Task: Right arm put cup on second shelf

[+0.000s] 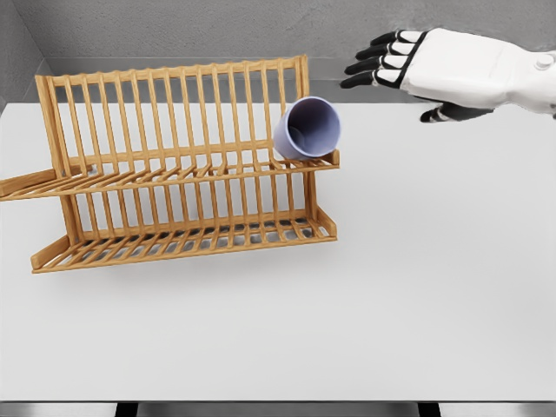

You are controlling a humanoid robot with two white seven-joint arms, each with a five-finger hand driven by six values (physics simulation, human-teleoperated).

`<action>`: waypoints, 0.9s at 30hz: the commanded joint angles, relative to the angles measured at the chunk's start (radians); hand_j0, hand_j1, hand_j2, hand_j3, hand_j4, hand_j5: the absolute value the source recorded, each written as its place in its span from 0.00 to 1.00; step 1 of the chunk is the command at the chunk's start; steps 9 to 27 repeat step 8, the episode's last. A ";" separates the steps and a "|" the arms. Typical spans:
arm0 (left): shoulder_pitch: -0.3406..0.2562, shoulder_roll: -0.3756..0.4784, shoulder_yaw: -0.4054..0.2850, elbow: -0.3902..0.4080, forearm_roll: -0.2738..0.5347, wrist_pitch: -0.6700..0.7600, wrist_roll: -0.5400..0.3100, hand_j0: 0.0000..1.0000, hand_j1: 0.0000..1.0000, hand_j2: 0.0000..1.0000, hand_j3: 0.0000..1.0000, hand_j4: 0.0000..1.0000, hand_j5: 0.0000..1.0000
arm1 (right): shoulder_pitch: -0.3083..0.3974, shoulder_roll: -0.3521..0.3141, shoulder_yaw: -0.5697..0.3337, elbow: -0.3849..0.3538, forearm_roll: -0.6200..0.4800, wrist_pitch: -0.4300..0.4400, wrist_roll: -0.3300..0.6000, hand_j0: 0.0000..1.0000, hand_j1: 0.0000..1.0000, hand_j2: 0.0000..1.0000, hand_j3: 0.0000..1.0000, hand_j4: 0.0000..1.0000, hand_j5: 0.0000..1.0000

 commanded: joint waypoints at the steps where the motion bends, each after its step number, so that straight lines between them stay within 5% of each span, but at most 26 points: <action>1: 0.000 0.000 0.000 0.000 0.001 -0.001 0.000 1.00 1.00 1.00 1.00 1.00 1.00 | 0.109 -0.063 -0.216 0.136 0.006 0.000 0.000 1.00 1.00 1.00 1.00 1.00 1.00; 3: 0.000 0.000 0.000 0.000 0.001 0.001 0.000 1.00 1.00 1.00 1.00 1.00 1.00 | 0.289 0.014 -0.294 0.172 0.014 0.000 0.000 1.00 1.00 1.00 1.00 1.00 1.00; 6: 0.000 0.000 0.000 0.000 0.001 0.001 0.000 1.00 1.00 1.00 1.00 1.00 1.00 | 0.397 0.021 -0.320 0.179 0.019 0.000 0.000 1.00 1.00 1.00 1.00 1.00 1.00; 27: 0.000 0.000 0.000 0.000 0.001 0.001 0.000 1.00 1.00 1.00 1.00 1.00 1.00 | 0.401 0.021 -0.322 0.185 0.019 0.000 0.000 1.00 1.00 1.00 1.00 1.00 1.00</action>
